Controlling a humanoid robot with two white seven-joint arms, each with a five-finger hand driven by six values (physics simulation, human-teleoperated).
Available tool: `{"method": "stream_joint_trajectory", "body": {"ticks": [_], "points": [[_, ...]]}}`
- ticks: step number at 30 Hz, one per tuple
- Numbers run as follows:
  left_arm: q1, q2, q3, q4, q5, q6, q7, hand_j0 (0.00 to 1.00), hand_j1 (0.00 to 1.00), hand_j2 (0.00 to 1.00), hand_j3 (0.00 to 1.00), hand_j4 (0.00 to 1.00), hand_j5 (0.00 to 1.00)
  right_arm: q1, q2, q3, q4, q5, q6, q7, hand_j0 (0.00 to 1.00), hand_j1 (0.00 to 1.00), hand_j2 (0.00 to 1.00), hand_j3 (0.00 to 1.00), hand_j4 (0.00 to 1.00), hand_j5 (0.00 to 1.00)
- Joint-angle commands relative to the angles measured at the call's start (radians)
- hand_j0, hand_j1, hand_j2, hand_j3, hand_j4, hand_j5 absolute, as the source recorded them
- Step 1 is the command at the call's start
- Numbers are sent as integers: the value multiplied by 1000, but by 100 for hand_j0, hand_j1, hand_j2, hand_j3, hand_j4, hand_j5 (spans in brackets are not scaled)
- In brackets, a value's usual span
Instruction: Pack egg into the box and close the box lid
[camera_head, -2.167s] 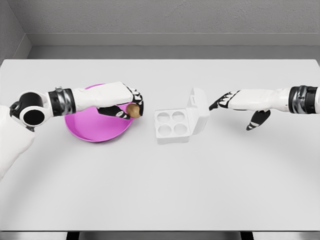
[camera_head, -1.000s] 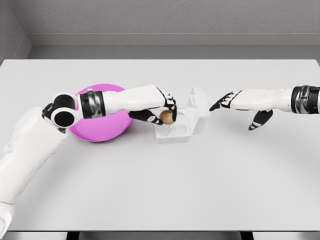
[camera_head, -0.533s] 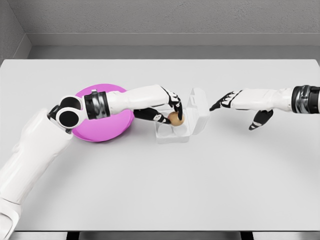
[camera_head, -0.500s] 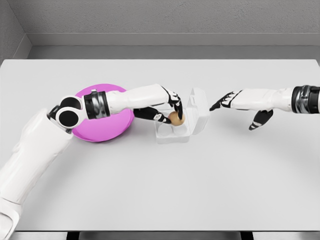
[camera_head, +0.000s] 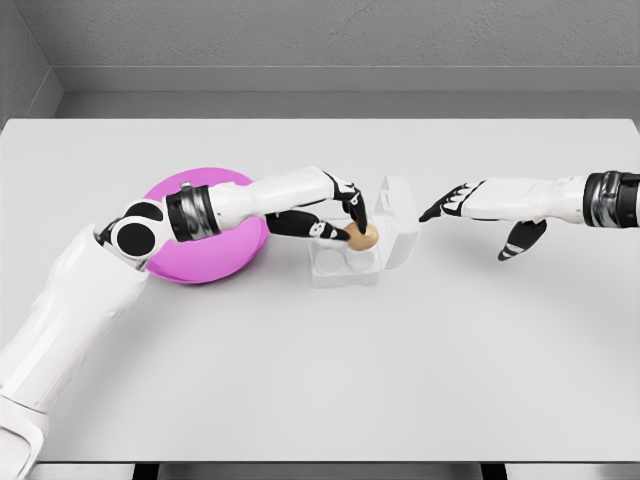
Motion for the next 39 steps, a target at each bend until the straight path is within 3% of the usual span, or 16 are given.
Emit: {"method": "stream_joint_trajectory", "body": {"ticks": [1, 6, 7, 8, 10, 18, 21, 26, 30, 34, 39], "points": [[0, -8, 1, 0, 11, 3, 0, 42, 42, 42, 42, 42, 42, -2, -1, -1, 0, -5, 2, 0, 100, 100, 100, 100, 100, 100], [5, -10, 1, 12, 36, 3, 0, 44, 44, 44, 44, 44, 44, 0, -4, -1, -1, -5, 2, 0, 100, 100, 100, 100, 100, 100], [3, -10, 2, 24, 34, 3, 0, 71, 71, 71, 71, 71, 71, 0, -4, -1, -1, -5, 2, 0, 100, 100, 100, 100, 100, 100], [3, -8, 5, 27, 34, 3, 0, 88, 88, 88, 88, 88, 88, -2, -4, -1, -1, -5, 2, 0, 100, 100, 100, 100, 100, 100], [5, -7, 7, 29, 36, 3, 0, 98, 98, 98, 98, 98, 98, -2, -4, -1, -1, -5, 2, 0, 100, 100, 100, 100, 100, 100], [0, 8, 5, 24, 68, 3, 0, 98, 98, 98, 98, 98, 98, 2, -7, -1, -1, -5, 0, 0, 100, 100, 100, 100, 100, 100], [-2, 39, 2, 12, 132, 3, 0, 100, 100, 100, 100, 100, 100, 3, -8, -1, -1, -5, 0, 0, 100, 100, 100, 100, 100, 100], [-17, 315, 8, -118, 154, 3, 0, 100, 100, 100, 100, 100, 100, 2, -8, -2, -19, -5, 0, 0, 100, 100, 100, 100, 100, 100], [-3, 459, 50, -147, 147, 3, 0, 100, 100, 100, 100, 100, 100, -2, -12, -2, -52, -5, 2, 0, 100, 100, 100, 100, 100, 100], [21, 508, 47, -154, 146, 3, 0, 100, 100, 100, 100, 100, 100, -9, -10, -5, -79, -5, 5, 0, 100, 100, 100, 100, 100, 100], [23, 501, 41, -147, 143, 3, 0, 100, 100, 100, 100, 100, 100, -21, -5, -5, -116, -5, 17, 0, 100, 100, 100, 100, 100, 100]]}}
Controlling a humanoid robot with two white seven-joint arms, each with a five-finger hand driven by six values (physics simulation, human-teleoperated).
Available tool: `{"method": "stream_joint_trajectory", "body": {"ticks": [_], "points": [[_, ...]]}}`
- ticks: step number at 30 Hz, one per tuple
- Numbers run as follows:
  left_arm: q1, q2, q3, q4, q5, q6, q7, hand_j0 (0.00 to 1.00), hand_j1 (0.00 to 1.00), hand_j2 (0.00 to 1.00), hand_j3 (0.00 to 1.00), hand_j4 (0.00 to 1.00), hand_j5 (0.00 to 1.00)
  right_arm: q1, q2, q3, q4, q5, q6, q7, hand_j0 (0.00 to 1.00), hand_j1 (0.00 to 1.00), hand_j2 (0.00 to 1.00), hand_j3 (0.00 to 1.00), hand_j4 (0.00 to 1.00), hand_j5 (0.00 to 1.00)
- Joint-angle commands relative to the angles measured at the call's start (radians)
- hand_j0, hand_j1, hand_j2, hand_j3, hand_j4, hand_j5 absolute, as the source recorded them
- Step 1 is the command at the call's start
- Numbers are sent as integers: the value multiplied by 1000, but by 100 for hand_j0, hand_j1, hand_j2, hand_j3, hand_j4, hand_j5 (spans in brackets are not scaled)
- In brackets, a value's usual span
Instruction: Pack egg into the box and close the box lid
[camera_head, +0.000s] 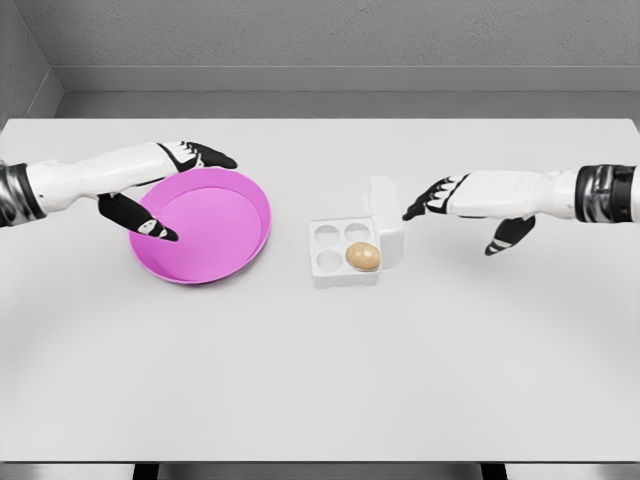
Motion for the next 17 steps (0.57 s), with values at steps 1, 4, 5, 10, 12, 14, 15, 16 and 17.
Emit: {"method": "stream_joint_trajectory", "body": {"ticks": [1, 4, 5, 10, 12, 14, 15, 16, 17], "points": [[3, 9, -2, 0, 5, 3, 0, 100, 100, 100, 100, 100, 100, 0, 2, -1, -27, -5, 8, 0, 100, 100, 100, 100, 100, 100], [8, 11, -2, 1, -4, 3, 0, 100, 100, 100, 100, 100, 100, -5, 13, 7, -58, -5, 27, 0, 100, 100, 100, 100, 100, 100], [8, 11, -2, 1, -4, 3, 0, 100, 100, 100, 100, 100, 100, -5, 16, 14, -62, -5, 27, 0, 100, 100, 100, 100, 100, 100], [9, 11, -2, 1, -4, 3, 0, 100, 100, 100, 100, 100, 100, -6, 36, 48, -64, -5, 27, 0, 100, 100, 100, 100, 100, 100], [8, 12, -2, 4, -4, 3, 0, 100, 100, 100, 100, 100, 100, -14, 35, 48, -64, -5, 27, 0, 100, 100, 100, 100, 100, 100], [8, 11, -2, 6, -6, 3, 0, 100, 100, 100, 100, 100, 100, -49, 29, 39, -62, -5, 27, 0, 100, 100, 100, 100, 100, 100], [8, 11, -2, 10, -6, 3, 0, 100, 100, 100, 100, 100, 100, -72, 18, 22, -62, -5, 25, 0, 100, 100, 100, 100, 100, 100], [8, 11, -2, 13, -6, 3, 0, 100, 100, 100, 100, 100, 100, -71, 15, -24, -61, -5, 25, 0, 100, 100, 100, 100, 100, 100], [8, 11, -2, 13, -6, 3, 0, 100, 100, 100, 100, 100, 100, -66, -5, -47, -58, -5, 27, 0, 100, 100, 100, 100, 100, 100]]}}
